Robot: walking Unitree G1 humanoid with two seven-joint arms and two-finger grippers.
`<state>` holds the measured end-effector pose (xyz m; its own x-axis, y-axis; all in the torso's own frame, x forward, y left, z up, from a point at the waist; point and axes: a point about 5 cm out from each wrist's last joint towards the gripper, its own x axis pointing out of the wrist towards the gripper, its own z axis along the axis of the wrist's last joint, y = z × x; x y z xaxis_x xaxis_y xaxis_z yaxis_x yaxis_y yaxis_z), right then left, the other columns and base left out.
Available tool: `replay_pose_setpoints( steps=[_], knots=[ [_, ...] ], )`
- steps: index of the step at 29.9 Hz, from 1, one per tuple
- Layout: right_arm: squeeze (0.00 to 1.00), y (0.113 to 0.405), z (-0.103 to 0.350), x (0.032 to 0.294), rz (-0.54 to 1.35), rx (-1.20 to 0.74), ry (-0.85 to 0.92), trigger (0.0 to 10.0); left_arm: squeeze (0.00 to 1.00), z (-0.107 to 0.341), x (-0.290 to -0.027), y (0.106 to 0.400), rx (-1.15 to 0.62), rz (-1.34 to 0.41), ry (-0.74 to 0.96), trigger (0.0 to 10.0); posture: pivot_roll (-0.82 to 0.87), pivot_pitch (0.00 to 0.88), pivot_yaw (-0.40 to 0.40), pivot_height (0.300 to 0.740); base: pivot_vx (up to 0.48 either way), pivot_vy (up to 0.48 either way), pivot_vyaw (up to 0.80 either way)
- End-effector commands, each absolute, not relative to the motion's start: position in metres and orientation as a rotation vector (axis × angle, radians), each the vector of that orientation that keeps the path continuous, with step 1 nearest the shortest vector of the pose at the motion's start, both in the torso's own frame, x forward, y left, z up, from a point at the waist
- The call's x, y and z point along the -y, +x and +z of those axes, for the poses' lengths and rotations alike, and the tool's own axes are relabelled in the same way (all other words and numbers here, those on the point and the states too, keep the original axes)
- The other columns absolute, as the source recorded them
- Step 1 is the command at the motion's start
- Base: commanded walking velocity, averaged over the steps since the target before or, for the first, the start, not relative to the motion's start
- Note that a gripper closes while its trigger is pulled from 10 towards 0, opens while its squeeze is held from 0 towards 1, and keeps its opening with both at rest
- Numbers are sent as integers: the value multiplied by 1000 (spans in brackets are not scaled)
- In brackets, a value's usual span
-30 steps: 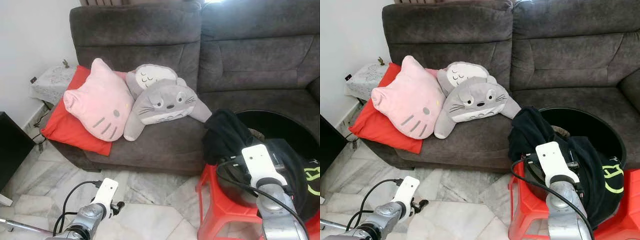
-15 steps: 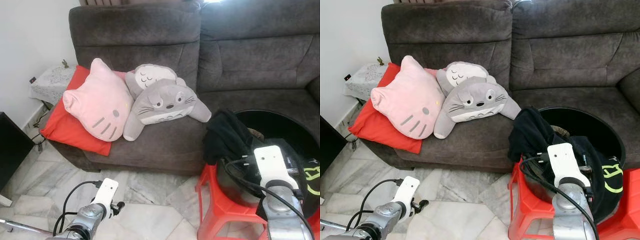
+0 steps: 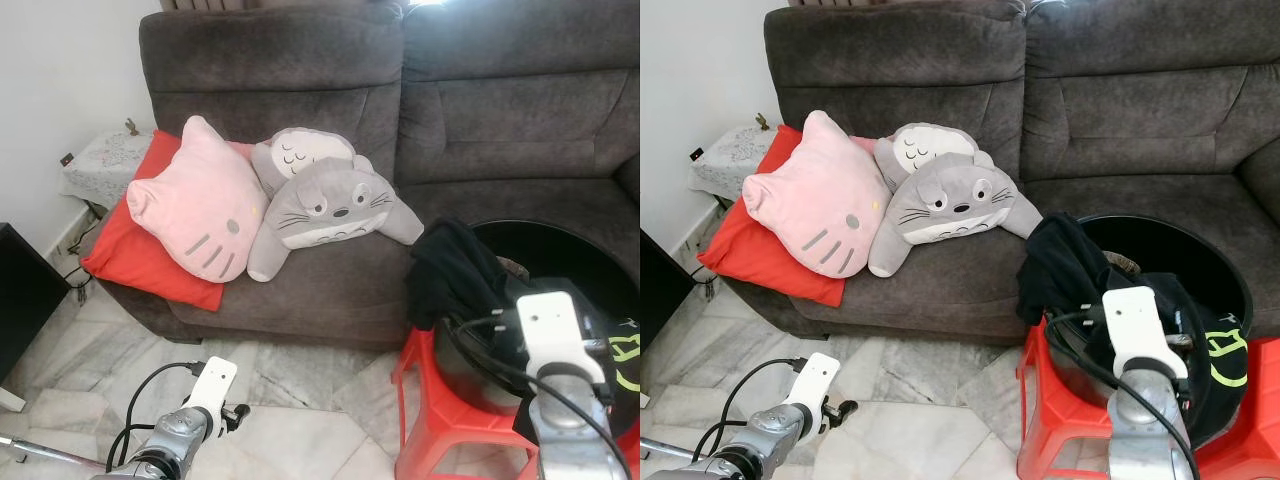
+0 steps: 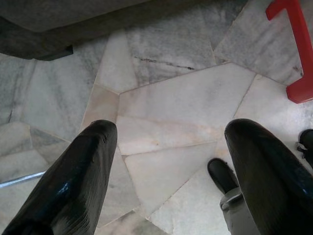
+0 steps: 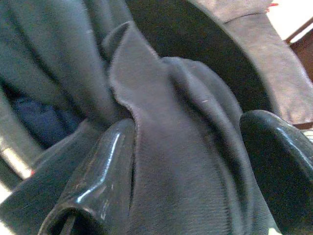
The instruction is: Hang hanger
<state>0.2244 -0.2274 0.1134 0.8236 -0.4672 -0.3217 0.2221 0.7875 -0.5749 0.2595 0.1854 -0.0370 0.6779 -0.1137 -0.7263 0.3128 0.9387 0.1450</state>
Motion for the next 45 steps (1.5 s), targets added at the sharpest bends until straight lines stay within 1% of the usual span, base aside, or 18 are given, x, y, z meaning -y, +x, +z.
replay_pose_setpoints(
  steps=[1, 6, 14, 24, 34, 39, 45],
  knots=[
    [0, 224, 112, 220, -339, -480, -550, 10000, 0, -37, -189, 259, -807, -245, 289, 10000, -240, 0, 119, 740, 0, 0, 0],
    [0, 223, 116, 220, -342, -464, -563, 10000, 0, -37, -189, 258, -808, -246, 288, 10000, -240, 0, 119, 740, 0, 0, 0],
    [0, 211, 126, 223, -372, -407, -580, 10000, 0, -37, -188, 259, -810, -253, 290, 10000, -251, 0, 117, 740, 0, 0, 0],
    [0, 198, 114, 224, -379, -472, -583, 10000, 0, -37, -188, 259, -811, -260, 292, 10000, -255, 0, 118, 740, 0, 0, 0],
    [0, 204, 109, 224, -375, -474, -589, 10000, 0, -37, -187, 259, -810, -259, 293, 10000, -254, 0, 118, 740, 0, 0, 0],
    [0, 214, 113, 224, -394, -419, -582, 10000, 0, -37, -187, 259, -810, -259, 294, 10000, -251, 0, 117, 740, 0, 0, 0],
    [0, 221, 109, 224, -386, -418, -580, 10000, 0, -37, -187, 259, -809, -257, 293, 10000, -251, 0, 117, 740, 0, 0, 0]
  ],
)
